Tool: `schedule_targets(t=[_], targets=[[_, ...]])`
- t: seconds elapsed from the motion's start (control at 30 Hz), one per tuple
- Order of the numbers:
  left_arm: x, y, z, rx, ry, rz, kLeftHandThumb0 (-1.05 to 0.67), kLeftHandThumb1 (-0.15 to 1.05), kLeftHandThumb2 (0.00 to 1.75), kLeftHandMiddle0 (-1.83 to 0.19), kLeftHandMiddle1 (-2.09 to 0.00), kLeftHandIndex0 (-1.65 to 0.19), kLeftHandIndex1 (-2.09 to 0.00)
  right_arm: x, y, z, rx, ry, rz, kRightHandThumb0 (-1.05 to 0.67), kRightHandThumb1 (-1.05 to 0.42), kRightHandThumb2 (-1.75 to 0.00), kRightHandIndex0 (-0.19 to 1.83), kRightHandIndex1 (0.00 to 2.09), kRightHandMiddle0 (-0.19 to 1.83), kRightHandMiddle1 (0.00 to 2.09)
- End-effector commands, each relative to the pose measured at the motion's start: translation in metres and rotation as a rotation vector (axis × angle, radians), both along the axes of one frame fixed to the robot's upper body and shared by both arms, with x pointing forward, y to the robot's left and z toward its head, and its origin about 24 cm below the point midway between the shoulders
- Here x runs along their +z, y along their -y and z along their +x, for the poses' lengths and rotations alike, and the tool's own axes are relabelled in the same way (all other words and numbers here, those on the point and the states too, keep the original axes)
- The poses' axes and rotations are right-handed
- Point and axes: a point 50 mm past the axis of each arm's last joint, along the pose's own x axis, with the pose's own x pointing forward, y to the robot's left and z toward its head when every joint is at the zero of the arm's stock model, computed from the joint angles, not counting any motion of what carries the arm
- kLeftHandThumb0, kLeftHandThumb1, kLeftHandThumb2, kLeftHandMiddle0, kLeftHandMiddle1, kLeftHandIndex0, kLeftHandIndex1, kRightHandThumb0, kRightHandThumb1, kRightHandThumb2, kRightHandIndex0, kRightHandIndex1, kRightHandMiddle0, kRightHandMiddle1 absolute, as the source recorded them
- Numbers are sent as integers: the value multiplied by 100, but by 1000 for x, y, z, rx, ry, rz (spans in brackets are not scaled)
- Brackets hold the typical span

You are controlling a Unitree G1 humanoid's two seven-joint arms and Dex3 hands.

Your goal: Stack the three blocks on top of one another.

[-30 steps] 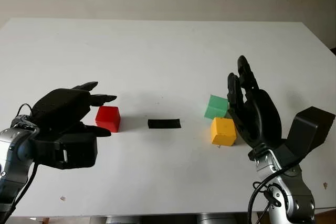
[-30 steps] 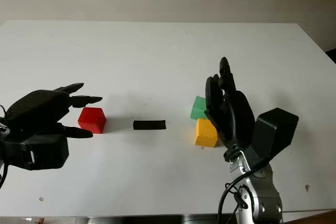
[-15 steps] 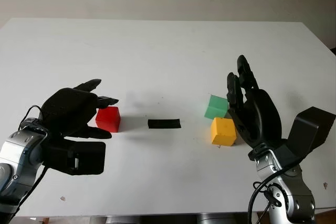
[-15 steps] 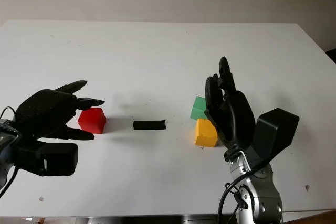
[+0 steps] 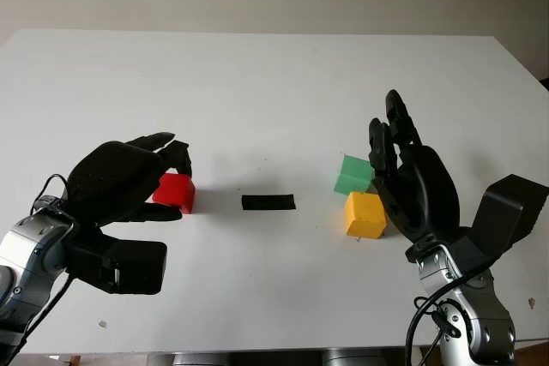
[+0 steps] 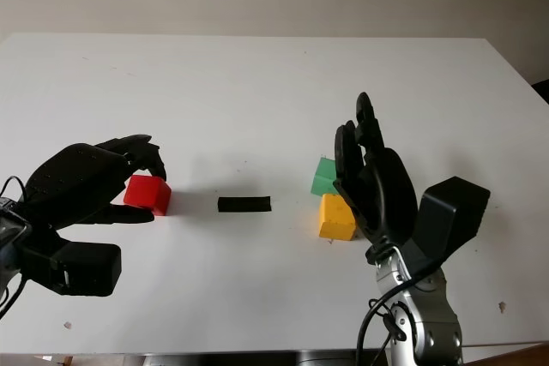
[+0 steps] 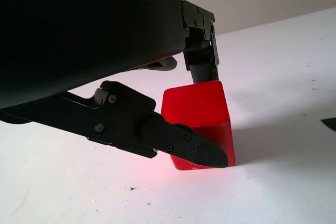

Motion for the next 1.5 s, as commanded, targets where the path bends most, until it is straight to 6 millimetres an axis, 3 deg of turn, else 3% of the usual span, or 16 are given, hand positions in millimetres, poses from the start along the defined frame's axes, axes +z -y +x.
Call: schedule_targets(t=[0.0, 0.47, 0.67, 0.83, 1.0, 1.17, 1.47], targets=[[9, 0, 0, -12, 31, 34, -42, 103, 6, -31, -9, -12, -161, 4, 2, 1, -4, 11, -1, -68, -105, -61, -19, 0, -19, 0], [48, 36, -6, -209, 215, 13, -44, 103, 6, -25, -5, -18, -157, 2, -1, 1, 0, 20, 22, -69, -105, -57, -19, 0, -19, 0], [50, 53, -2, -287, 251, -97, -44, 103, 5, -27, -5, -22, -151, 1, -2, -1, -4, 21, 25, -68, -105, -57, -19, 0, -19, 0], [45, 65, 5, -318, 236, -128, -45, 100, 5, -29, -7, -28, -145, 1, -1, -2, -9, 18, 22, -68, -105, -58, -19, 0, -19, 0], [33, 72, 16, -335, 152, -311, -43, 101, 6, -27, -5, -24, -149, -1, -2, -1, -6, 24, 26, -66, -105, -59, -19, 0, -19, 0], [21, 80, 28, -242, 115, -383, -47, 102, 5, -19, -3, -25, -154, 0, -3, -2, -6, 20, 23, -66, -105, -59, -19, 0, -19, 0], [-13, 88, 33, -141, -55, -572, -38, 104, 6, -9, -4, -16, -162, 0, -4, -1, 0, 21, 14, -66, -105, -57, -19, 0, -19, 0]])
